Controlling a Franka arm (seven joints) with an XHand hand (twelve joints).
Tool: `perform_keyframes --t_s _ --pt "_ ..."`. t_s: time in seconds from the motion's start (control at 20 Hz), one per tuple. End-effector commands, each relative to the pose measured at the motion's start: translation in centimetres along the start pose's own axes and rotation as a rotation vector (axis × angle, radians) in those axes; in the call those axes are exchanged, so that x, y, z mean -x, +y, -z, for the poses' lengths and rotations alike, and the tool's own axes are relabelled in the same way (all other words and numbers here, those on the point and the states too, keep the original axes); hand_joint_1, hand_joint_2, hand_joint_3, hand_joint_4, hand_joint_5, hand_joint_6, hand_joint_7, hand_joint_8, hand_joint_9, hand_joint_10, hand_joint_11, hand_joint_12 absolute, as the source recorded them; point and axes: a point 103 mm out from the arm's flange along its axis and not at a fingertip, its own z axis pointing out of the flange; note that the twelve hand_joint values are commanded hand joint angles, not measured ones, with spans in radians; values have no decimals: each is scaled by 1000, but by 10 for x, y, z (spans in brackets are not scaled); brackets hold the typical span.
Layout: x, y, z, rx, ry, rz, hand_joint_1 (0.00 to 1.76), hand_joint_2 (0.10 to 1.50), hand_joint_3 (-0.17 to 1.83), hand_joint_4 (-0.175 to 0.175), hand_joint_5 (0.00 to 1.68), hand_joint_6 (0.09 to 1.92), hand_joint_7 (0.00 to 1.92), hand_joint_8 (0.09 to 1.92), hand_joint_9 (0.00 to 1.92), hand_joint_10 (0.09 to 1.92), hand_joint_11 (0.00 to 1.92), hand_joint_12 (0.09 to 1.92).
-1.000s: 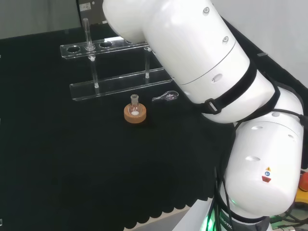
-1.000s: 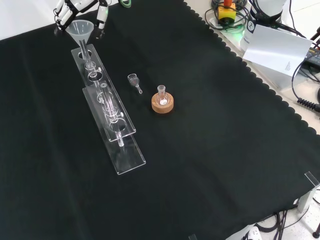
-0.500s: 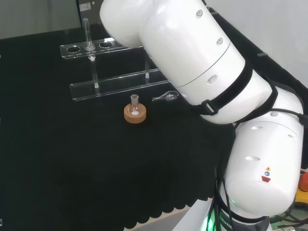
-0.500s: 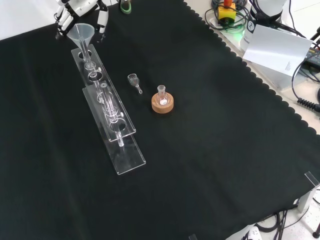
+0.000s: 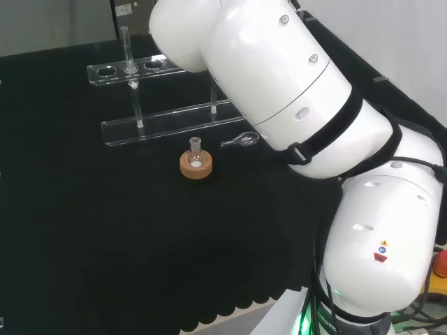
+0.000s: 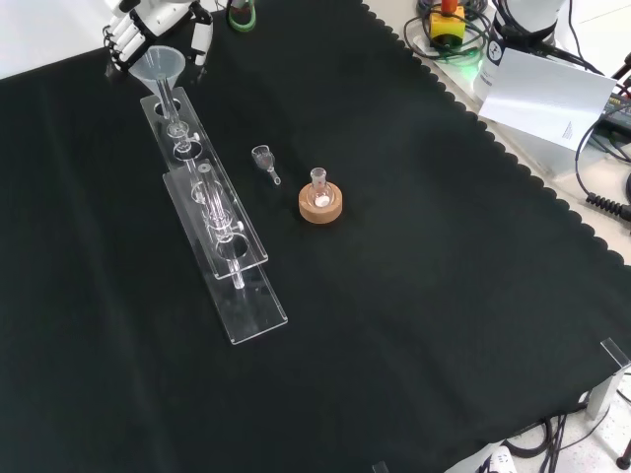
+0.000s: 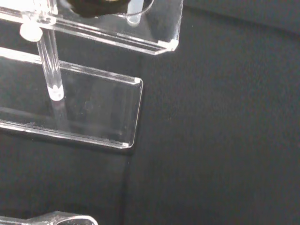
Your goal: Put the funnel back on the funnel stand.
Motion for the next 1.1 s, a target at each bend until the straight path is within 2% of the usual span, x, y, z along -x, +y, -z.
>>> perform_keyframes --t_s 0.05,0.3,0.6,0.9,1.1 --pt "5 1 -5 -24 21 11 792 952 -175 -104 27 87 0 192 36 813 82 1417" --pt "4 -2 -3 -11 15 5 784 947 -175 -104 16 87 0 144 10 832 65 1424" --pt "-5 -24 11 18 10 3 781 945 -175 -104 17 87 0 131 7 837 61 1425" --pt "-6 -50 25 56 20 -22 777 946 -175 -103 32 87 0 204 21 849 67 1428" --pt "-7 -80 31 88 51 -27 775 947 -175 -103 58 87 0 303 51 845 80 1424"
